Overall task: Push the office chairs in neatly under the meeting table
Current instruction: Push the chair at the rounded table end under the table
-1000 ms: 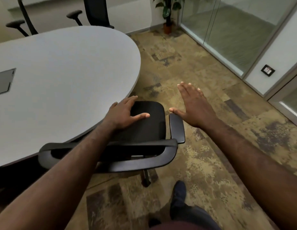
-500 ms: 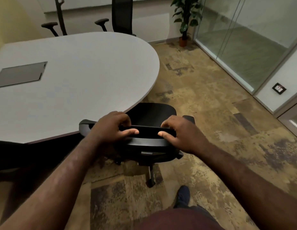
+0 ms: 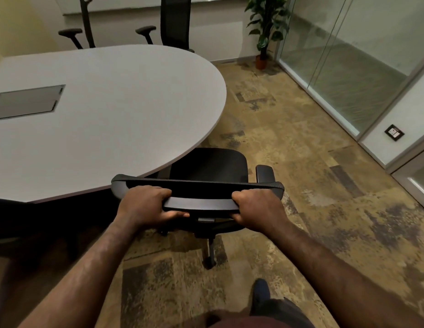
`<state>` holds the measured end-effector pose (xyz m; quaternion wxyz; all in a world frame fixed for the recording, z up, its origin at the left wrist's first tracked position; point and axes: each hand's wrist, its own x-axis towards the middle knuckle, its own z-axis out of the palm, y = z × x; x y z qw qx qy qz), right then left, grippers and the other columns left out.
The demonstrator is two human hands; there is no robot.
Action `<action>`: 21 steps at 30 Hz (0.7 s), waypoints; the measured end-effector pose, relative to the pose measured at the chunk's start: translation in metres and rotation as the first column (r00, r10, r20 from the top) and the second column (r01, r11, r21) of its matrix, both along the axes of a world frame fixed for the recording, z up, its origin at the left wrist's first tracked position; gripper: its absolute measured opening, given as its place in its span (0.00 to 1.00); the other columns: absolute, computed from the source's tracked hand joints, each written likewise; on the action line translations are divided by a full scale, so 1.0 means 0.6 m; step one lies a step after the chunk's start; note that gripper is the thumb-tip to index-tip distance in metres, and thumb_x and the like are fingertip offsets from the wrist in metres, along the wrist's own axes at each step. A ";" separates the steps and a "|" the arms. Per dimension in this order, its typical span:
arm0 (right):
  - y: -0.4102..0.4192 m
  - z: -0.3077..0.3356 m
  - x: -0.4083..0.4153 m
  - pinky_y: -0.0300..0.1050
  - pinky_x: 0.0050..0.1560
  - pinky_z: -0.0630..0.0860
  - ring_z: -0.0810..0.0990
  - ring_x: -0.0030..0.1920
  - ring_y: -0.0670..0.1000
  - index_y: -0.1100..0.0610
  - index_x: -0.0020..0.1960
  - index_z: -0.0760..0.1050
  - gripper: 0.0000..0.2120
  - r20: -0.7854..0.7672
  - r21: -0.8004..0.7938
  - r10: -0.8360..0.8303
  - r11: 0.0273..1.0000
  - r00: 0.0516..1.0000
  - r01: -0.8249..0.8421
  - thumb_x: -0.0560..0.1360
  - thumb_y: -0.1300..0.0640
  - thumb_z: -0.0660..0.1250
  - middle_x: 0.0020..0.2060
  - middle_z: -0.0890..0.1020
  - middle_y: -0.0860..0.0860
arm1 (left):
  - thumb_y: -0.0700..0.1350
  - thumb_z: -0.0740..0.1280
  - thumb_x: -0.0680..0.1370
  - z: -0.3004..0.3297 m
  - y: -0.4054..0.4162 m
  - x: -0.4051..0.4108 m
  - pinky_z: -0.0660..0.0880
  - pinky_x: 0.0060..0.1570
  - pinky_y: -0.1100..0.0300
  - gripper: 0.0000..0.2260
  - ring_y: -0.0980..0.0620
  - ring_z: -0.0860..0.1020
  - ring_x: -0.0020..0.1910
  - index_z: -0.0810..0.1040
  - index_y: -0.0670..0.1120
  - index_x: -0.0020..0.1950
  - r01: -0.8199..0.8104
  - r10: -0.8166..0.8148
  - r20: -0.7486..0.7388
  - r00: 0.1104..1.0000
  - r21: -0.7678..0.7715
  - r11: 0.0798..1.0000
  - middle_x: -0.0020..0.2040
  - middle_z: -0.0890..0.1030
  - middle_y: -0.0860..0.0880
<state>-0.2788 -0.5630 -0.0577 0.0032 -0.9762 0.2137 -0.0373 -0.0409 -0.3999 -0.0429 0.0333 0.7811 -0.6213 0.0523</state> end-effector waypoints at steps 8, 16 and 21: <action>-0.104 0.008 -0.051 0.44 0.29 0.60 0.76 0.32 0.53 0.49 0.36 0.64 0.14 -0.099 -0.081 0.047 0.995 0.994 -0.055 0.65 0.45 0.69 0.31 0.77 0.48 | 0.77 0.51 0.71 -0.012 -0.041 -0.103 0.51 0.24 0.65 0.28 0.57 0.66 0.24 0.69 0.54 0.31 -0.085 0.086 0.010 0.996 -0.100 0.991 0.26 0.68 0.58; -0.247 0.009 -0.068 0.44 0.30 0.65 0.77 0.34 0.53 0.49 0.37 0.70 0.09 -0.117 -0.064 0.210 0.974 0.971 -0.218 0.66 0.47 0.68 0.32 0.78 0.48 | 0.77 0.49 0.72 -0.009 -0.122 -0.205 0.50 0.24 0.64 0.30 0.53 0.70 0.23 0.69 0.52 0.31 -0.272 0.277 0.029 0.960 -0.125 0.954 0.26 0.71 0.55; -0.322 0.012 -0.055 0.43 0.31 0.63 0.78 0.35 0.53 0.48 0.36 0.64 0.13 -0.101 -0.061 0.325 0.941 0.940 -0.332 0.66 0.47 0.68 0.33 0.78 0.47 | 0.77 0.48 0.72 -0.007 -0.172 -0.247 0.51 0.24 0.62 0.29 0.52 0.70 0.24 0.64 0.53 0.30 -0.386 0.394 0.019 0.919 -0.158 0.909 0.26 0.68 0.56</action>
